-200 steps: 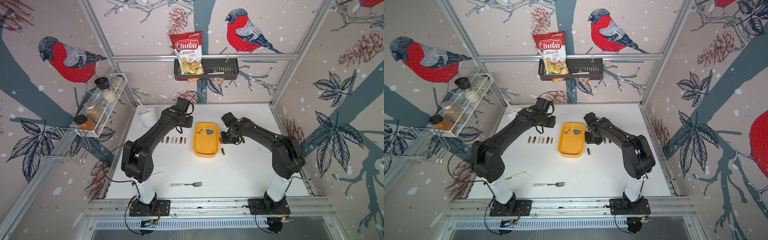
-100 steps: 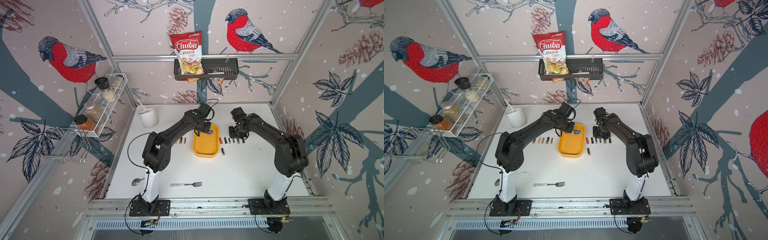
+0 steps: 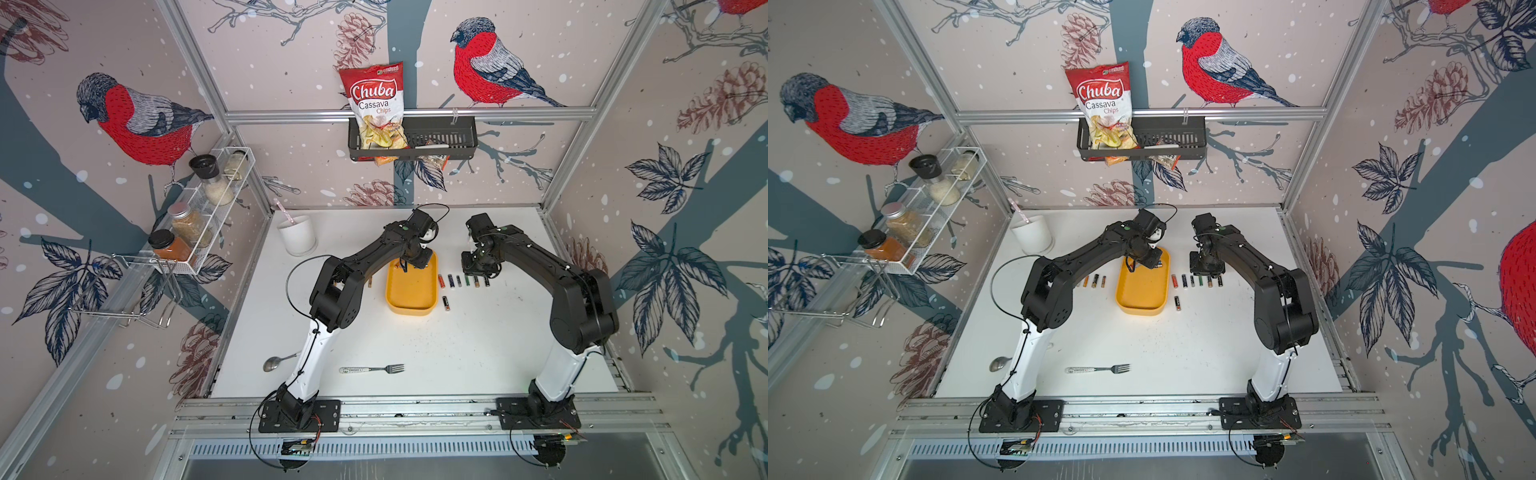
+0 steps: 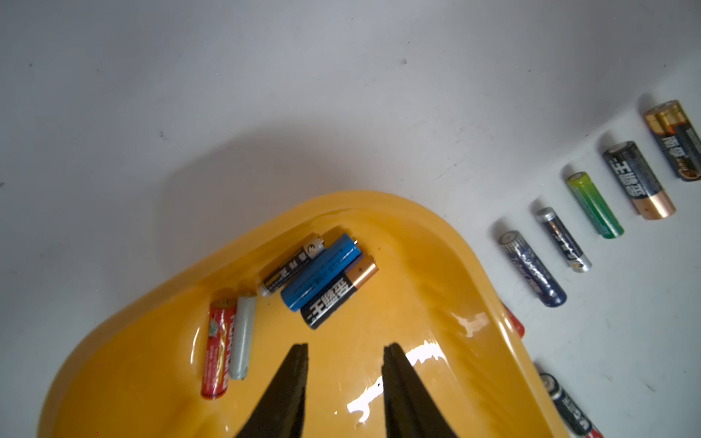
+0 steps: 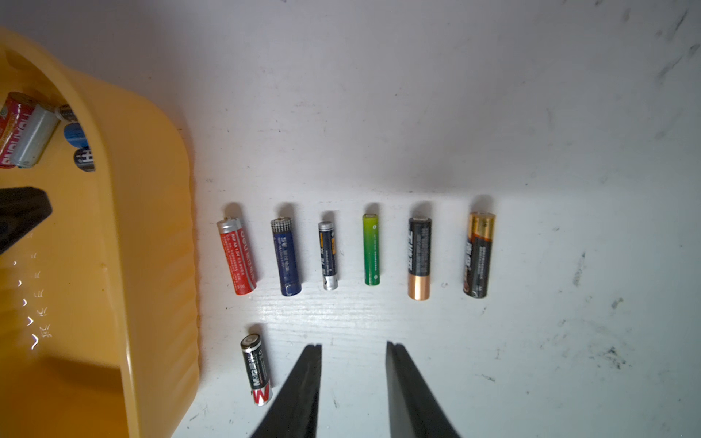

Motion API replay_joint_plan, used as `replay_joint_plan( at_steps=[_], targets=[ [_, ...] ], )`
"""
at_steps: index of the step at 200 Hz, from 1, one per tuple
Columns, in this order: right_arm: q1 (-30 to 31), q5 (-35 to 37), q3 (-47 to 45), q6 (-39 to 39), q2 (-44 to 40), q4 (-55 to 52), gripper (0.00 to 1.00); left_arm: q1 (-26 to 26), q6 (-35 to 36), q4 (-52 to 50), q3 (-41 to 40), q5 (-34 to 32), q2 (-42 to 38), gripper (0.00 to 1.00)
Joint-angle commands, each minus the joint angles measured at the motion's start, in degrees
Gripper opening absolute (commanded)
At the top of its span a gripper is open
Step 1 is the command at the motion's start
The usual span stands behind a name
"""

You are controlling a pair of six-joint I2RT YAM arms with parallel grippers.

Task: Take the batteries out of the storage box
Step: Pick up the battery from the storage box.

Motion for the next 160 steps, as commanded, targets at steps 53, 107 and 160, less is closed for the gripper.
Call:
replay_joint_plan(
  at_steps=[53,107,160],
  targets=[
    [-0.6,1.1,0.6,-0.1,-0.3,-1.8,0.36,0.6,3.5,-1.2,5.0,3.6,4.4,0.38],
    [-1.0,1.1,0.4,-0.1,-0.7,-1.7,0.36,0.7,3.0,-1.0,4.5,3.7,5.9,0.38],
    [-1.1,0.9,0.0,-0.3,-0.7,-1.5,0.36,0.8,2.3,-0.4,2.9,3.4,6.2,0.36]
  ],
)
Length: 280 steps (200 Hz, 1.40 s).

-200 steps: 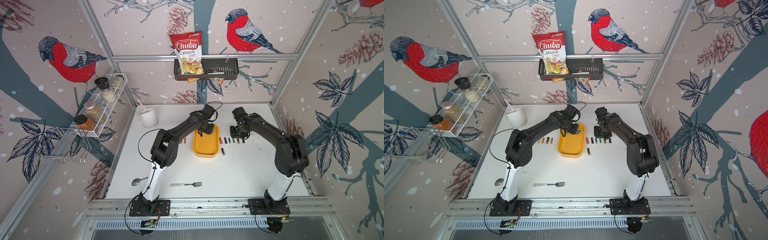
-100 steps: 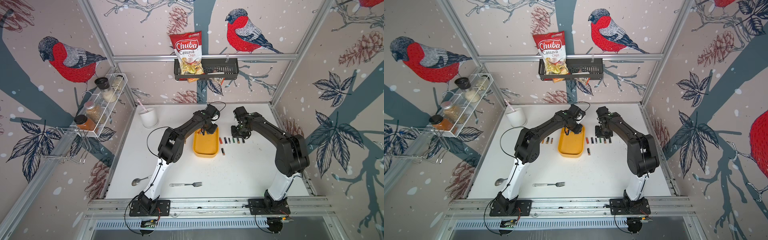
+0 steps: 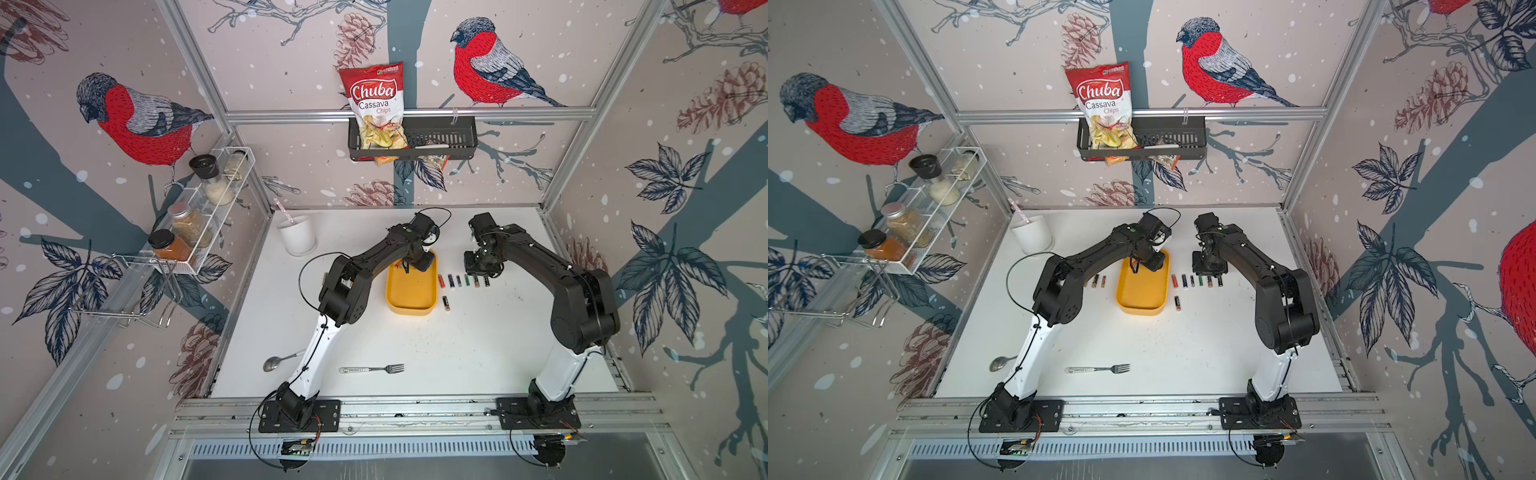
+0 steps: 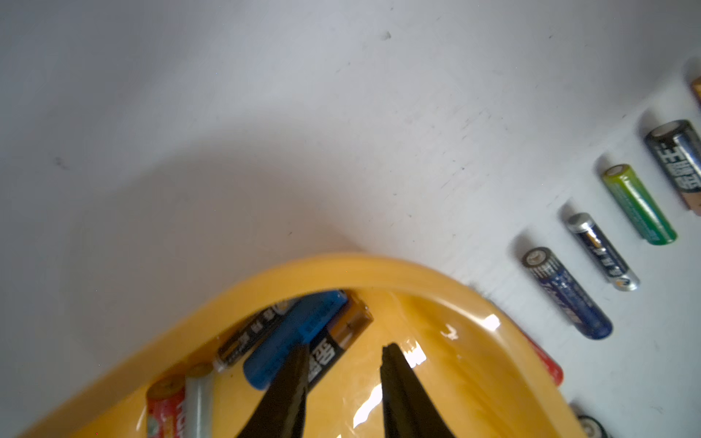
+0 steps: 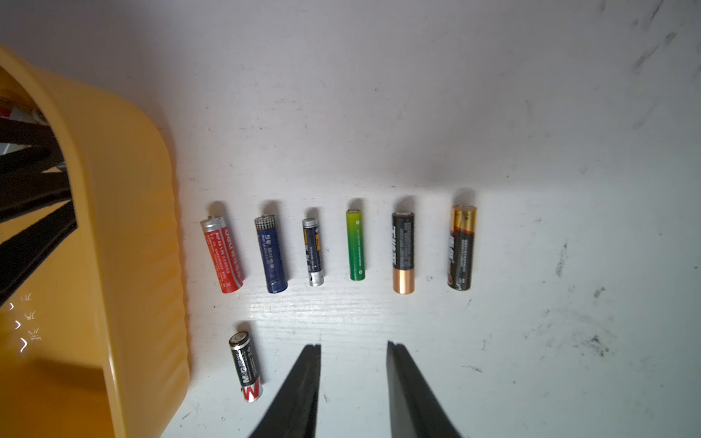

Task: Take the batteries out of the storage box
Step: Pick up the battery from the storage box.

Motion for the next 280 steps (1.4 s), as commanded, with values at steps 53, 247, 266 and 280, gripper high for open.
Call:
replay_joint_plan(
  at_steps=[53,247,266,280],
  targets=[
    [-0.1,0.4,-0.4,-0.2,-0.8,-0.2,0.36,0.4,-0.9,-0.4,-2.0,-0.7,-0.1,0.31],
    [2.6,-0.1,5.5,-0.8,3.1,-0.4,0.36,0.7,-7.0,1.7,-11.2,0.1,-12.2,0.21],
    [3.2,0.0,7.4,-1.0,4.2,-0.9,0.36,0.9,-8.5,2.3,-13.2,-0.3,-14.4,0.21],
    [3.6,-0.2,8.5,-1.0,4.8,-1.1,0.36,1.4,-9.6,2.6,-14.9,-0.5,-16.2,0.21]
  ],
)
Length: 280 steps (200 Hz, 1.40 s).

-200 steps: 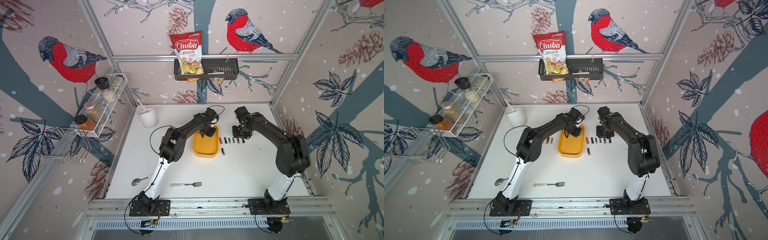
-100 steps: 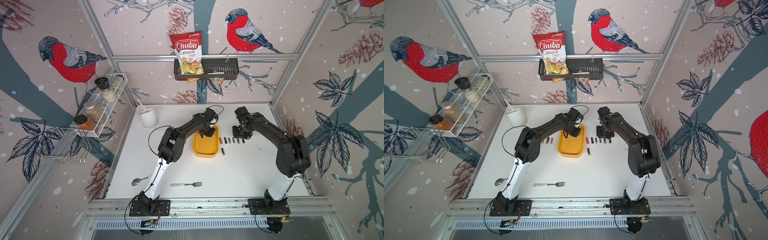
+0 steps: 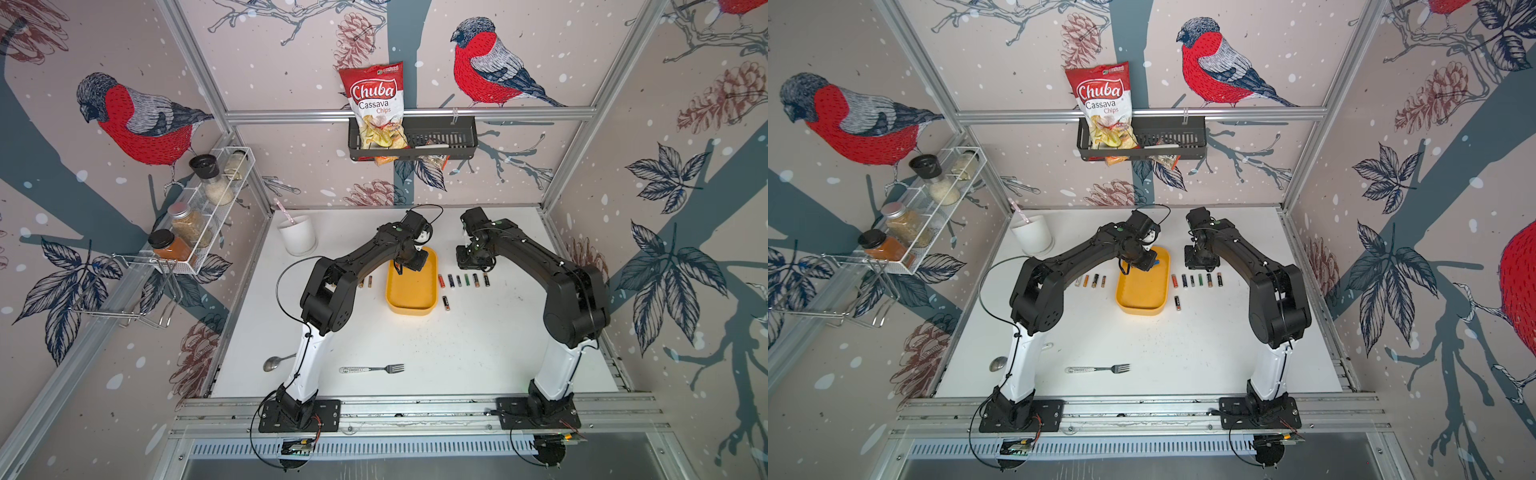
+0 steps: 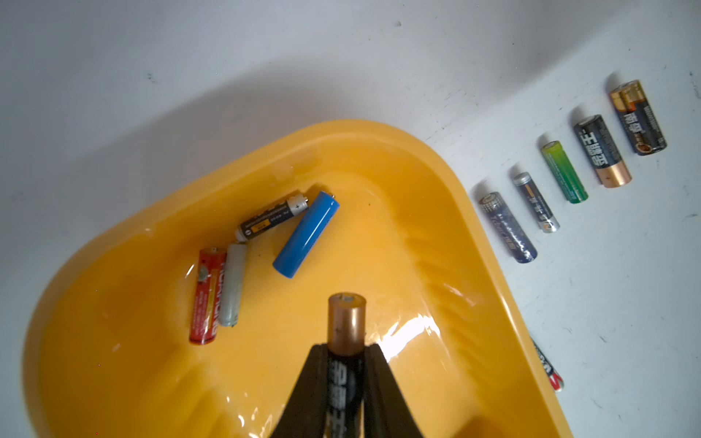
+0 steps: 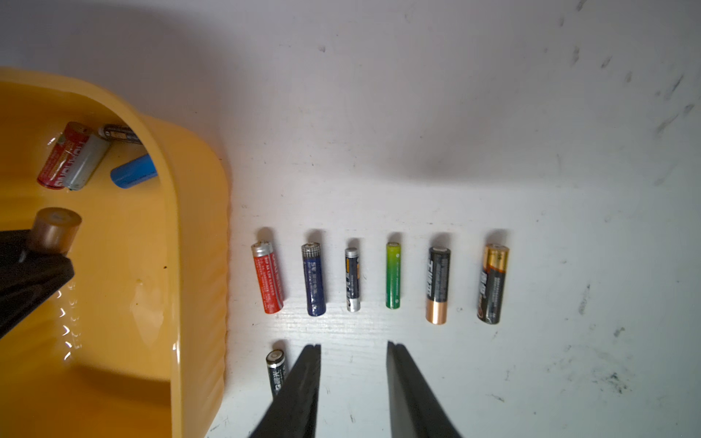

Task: Take the batteries out of the storage box
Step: Pick up the battery from the storage box, then place the battery at the center of the board.

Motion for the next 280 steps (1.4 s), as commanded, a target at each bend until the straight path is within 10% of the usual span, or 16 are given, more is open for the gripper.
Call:
replay_joint_plan(
  at_steps=[1,157,280],
  targets=[
    [0.6,-0.1,1.8,-0.7,0.9,-1.1,0.36,0.7,-2.6,1.8,-2.1,-0.5,-2.9,0.21],
    [3.5,-0.5,9.9,-2.1,6.0,-3.3,0.36,8.0,-13.2,7.2,-31.2,-6.9,-25.6,0.21],
    [3.9,0.1,9.1,-2.4,6.2,-3.8,0.36,8.9,-17.6,15.4,-45.4,-7.2,-25.6,0.21]
  ],
)
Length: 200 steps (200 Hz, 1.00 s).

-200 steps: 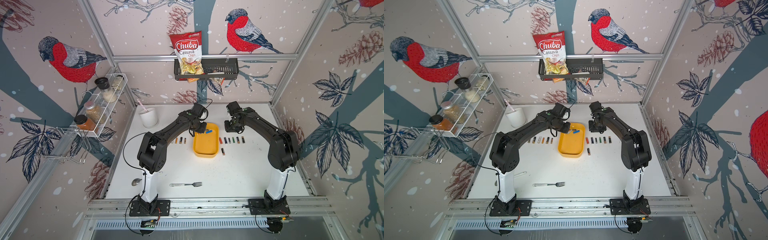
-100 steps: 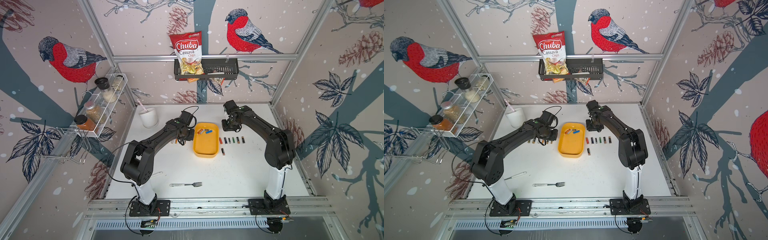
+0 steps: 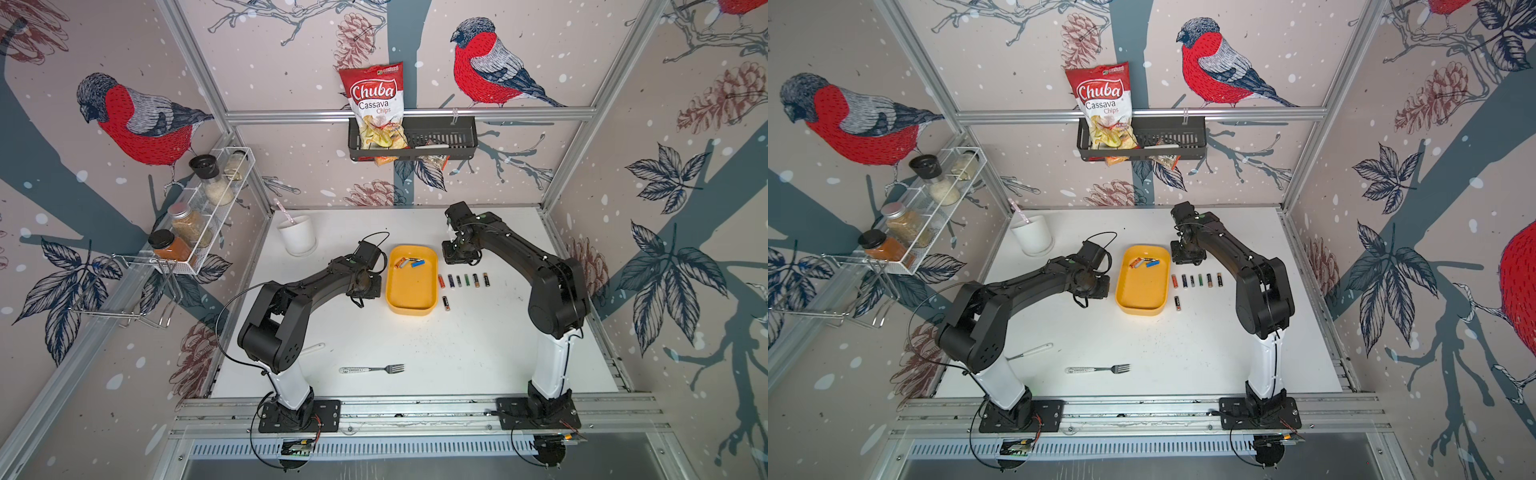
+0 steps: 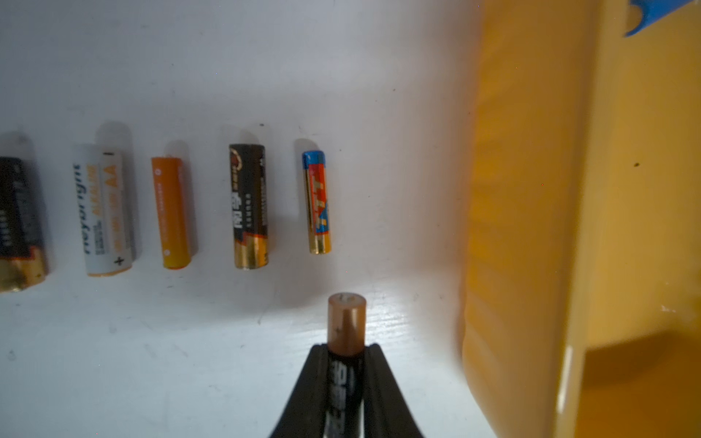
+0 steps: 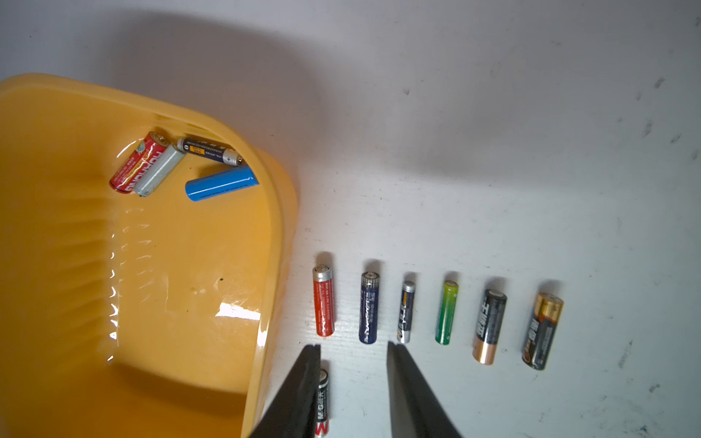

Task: Take the batteries out of the storage box
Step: Place the battery at the center of the board.

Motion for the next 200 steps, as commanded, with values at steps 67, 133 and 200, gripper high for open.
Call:
replay_joint_plan(
  at_steps=[67,133,200],
  targets=[
    [0.1,0.5,-0.4,-0.8,0.0,-0.8,0.36,0.5,-1.7,3.6,-1.9,0.6,2.5,0.21],
    [0.0,0.4,-1.0,-0.8,-0.2,-0.5,0.36,0.6,-2.3,3.9,-3.4,0.0,2.0,0.21],
    [-0.1,0.4,-1.3,-0.7,-0.2,-0.4,0.36,0.6,-2.2,3.5,-4.1,-0.2,1.3,0.22]
  ],
)
